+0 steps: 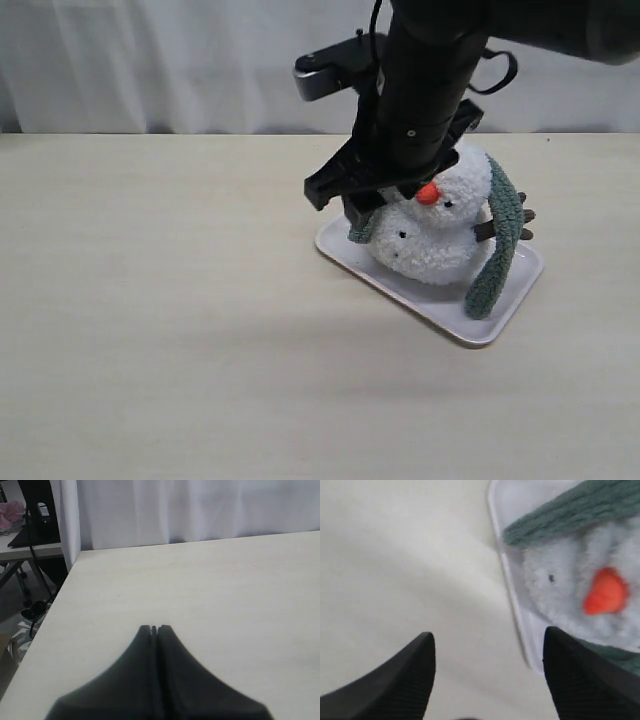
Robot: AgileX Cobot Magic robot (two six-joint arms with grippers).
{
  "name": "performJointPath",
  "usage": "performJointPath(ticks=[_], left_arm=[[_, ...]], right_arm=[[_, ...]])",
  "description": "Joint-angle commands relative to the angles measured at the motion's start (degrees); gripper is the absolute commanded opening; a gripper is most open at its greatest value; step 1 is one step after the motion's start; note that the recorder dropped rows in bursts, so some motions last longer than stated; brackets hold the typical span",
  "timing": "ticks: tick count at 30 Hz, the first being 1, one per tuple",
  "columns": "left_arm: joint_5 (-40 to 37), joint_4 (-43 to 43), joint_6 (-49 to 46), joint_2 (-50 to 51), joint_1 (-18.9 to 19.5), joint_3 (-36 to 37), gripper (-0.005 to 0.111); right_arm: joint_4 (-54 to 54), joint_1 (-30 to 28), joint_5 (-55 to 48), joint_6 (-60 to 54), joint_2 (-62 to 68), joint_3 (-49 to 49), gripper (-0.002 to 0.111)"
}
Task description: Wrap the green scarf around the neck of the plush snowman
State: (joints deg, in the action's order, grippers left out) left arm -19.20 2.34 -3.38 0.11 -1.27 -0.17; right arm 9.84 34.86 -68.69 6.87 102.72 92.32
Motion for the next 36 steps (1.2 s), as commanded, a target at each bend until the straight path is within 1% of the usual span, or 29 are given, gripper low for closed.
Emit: performJointPath(ticks=[1, 2, 4, 5, 6, 7, 8, 9, 11, 12, 15, 18, 20, 33, 36], left_arm=[[0.7, 0.0, -0.2, -0.1, 0.2, 0.2, 0.0], [0.7, 0.0, -0.2, -0.1, 0.2, 0.2, 0.0], [0.7, 0.0, -0.2, -0.1, 0.2, 0.2, 0.0], [0.7, 0.0, -0.2, -0.1, 0.2, 0.2, 0.0], [0.7, 0.0, -0.2, -0.1, 0.2, 0.2, 0.0], [0.7, 0.0, -0.2, -0.1, 0.2, 0.2, 0.0], [0.7, 0.0, -0.2, -0.1, 0.2, 0.2, 0.0], [0.7, 0.0, -0.2, -0.1, 0.2, 0.2, 0.0], [0.7, 0.0, -0.2, -0.1, 0.2, 0.2, 0.0], [0.7, 0.0, -0.2, -0.1, 0.2, 0.2, 0.0], [0.7, 0.0, -0.2, -0.1, 0.2, 0.2, 0.0], [0.7, 0.0, -0.2, -0.1, 0.2, 0.2, 0.0], [0.7, 0.0, -0.2, -0.1, 0.2, 0.2, 0.0], [0.7, 0.0, -0.2, -0.1, 0.2, 0.2, 0.0], [0.7, 0.0, -0.2, -0.1, 0.2, 0.2, 0.0]], right_arm=[[15.7, -0.7, 4.7, 10.8, -5.0, -1.6, 0.052], [17.0, -1.3, 5.8, 12.8, -5.6, -2.0, 0.047], [16.5, -3.0, 7.4, 13.3, -6.1, -2.0, 0.036], [15.3, -5.4, 9.3, 12.7, -6.1, -2.0, 0.023], [14.1, -6.7, 10.3, 11.4, -6.0, -2.0, 0.018], [6.9, -10.8, 12.4, 6.2, -5.4, -0.8, 0.007], [1.5, -13.3, 13.1, 3.3, -4.9, -0.1, 0.004], [-8.1, -16.7, 13.8, -3.4, -3.9, 1.8, 0.004], [-20.1, -22.6, 12.6, -14.2, -0.5, 6.5, 0.004], [-20.3, -23.7, 12.4, -15.5, 1.3, 8.3, 0.004], [-17.0, -24.2, 13.5, -16.0, 6.8, 12.9, 0.004], [-17.5, -24.0, 12.2, -17.9, 13.4, 18.7, 0.004], [-19.9, -24.0, 10.0, -21.2, 16.5, 20.9, 0.004], [-20.8, -24.0, 9.2, -24.0, 23.5, 21.4, 0.004], [-19.2, -24.0, 10.2, -24.2, 23.6, 21.4, 0.004]])
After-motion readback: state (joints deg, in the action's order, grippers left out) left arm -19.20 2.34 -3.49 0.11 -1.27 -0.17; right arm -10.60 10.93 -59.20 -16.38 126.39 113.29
